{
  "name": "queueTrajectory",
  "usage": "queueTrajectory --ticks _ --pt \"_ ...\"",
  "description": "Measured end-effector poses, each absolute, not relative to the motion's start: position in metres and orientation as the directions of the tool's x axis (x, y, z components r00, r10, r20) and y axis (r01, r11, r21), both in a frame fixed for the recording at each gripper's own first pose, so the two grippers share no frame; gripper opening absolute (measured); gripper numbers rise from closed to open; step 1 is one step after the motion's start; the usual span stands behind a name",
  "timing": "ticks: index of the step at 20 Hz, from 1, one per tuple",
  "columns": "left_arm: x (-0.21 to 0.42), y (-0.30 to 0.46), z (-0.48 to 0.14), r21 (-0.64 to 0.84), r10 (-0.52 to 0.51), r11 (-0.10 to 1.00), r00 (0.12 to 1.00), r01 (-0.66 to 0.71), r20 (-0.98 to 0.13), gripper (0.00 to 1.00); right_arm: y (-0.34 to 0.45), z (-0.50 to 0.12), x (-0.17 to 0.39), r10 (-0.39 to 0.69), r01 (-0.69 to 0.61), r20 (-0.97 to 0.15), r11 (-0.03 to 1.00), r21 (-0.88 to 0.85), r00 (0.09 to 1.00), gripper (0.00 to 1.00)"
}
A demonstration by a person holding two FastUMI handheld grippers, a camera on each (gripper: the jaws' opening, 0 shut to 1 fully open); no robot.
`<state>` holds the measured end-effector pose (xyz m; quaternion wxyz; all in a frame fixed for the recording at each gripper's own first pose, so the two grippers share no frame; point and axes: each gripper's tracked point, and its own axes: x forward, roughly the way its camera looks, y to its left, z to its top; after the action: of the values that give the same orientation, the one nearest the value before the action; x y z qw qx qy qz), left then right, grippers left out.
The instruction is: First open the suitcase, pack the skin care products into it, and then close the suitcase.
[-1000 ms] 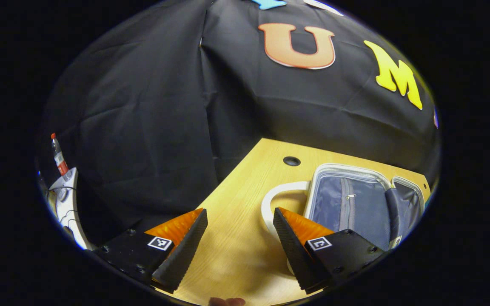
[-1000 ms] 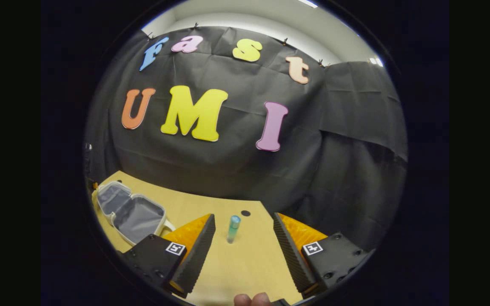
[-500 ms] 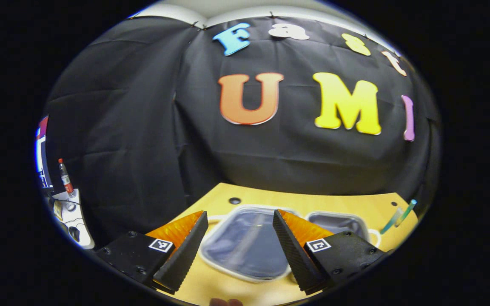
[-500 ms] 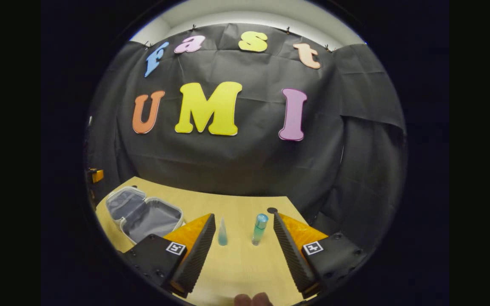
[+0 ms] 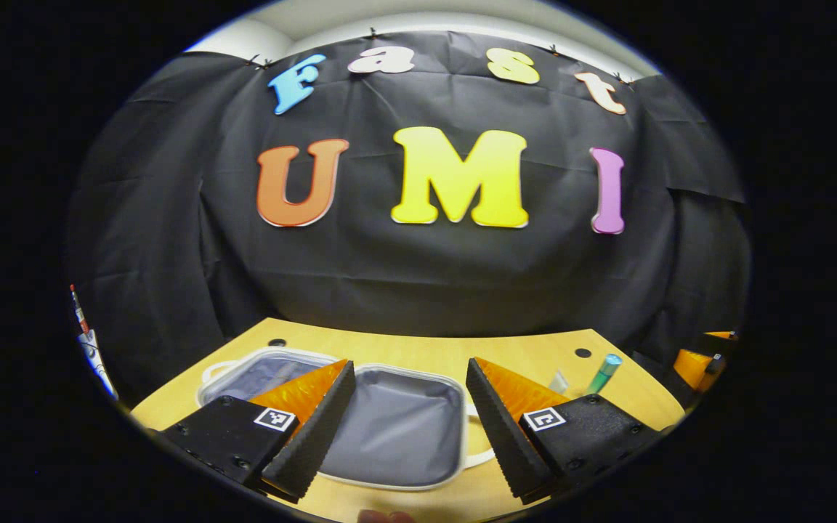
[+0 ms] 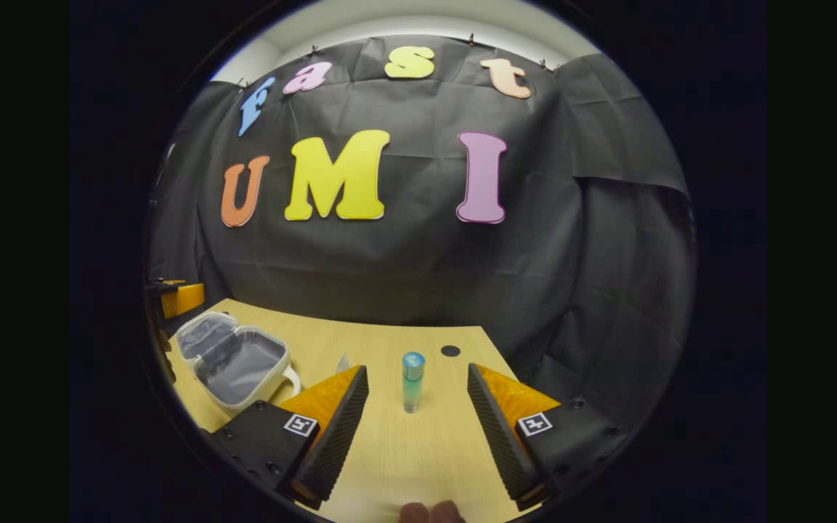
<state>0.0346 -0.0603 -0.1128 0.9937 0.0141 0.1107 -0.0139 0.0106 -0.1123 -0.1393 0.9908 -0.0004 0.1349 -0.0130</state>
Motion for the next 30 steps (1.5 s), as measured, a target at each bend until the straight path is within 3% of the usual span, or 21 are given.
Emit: queueTrajectory --ticks 6,9,24,25,27,28,30 --pt "0.04 -0.186 -0.18 0.008 -0.205 0.976 0.927 0.218 -0.315 0.98 -0.158 -0.154 0.02 -0.051 0.051 -0.295 0.999 -0.006 0.954 0.81" --pt "0.052 -0.222 -0.211 0.01 -0.247 0.963 0.903 0.268 -0.353 0.98 -0.183 -0.162 0.016 -0.076 0.073 -0.311 0.997 -0.022 0.947 0.81" --pt "0.127 -0.247 -0.344 -0.045 -0.219 0.972 0.822 0.23 -0.527 0.95 -0.245 -0.214 -0.009 -0.207 0.192 -0.454 0.978 -0.078 0.867 0.81" --pt "0.13 -0.246 -0.346 -0.04 -0.213 0.973 0.818 0.227 -0.534 0.99 -0.247 -0.215 -0.008 -0.212 0.201 -0.458 0.977 -0.075 0.863 0.81" --pt "0.135 -0.247 -0.351 -0.015 -0.198 0.974 0.813 0.228 -0.548 0.86 -0.249 -0.219 -0.006 -0.22 0.212 -0.465 0.975 -0.07 0.858 0.81" --pt "0.139 -0.248 -0.355 -0.004 -0.196 0.972 0.81 0.233 -0.553 0.89 -0.249 -0.22 -0.006 -0.223 0.217 -0.466 0.974 -0.069 0.856 0.81" --pt "0.141 -0.246 -0.356 0.017 -0.181 0.973 0.81 0.23 -0.557 0.69 -0.248 -0.223 -0.004 -0.229 0.222 -0.467 0.972 -0.072 0.854 0.81"
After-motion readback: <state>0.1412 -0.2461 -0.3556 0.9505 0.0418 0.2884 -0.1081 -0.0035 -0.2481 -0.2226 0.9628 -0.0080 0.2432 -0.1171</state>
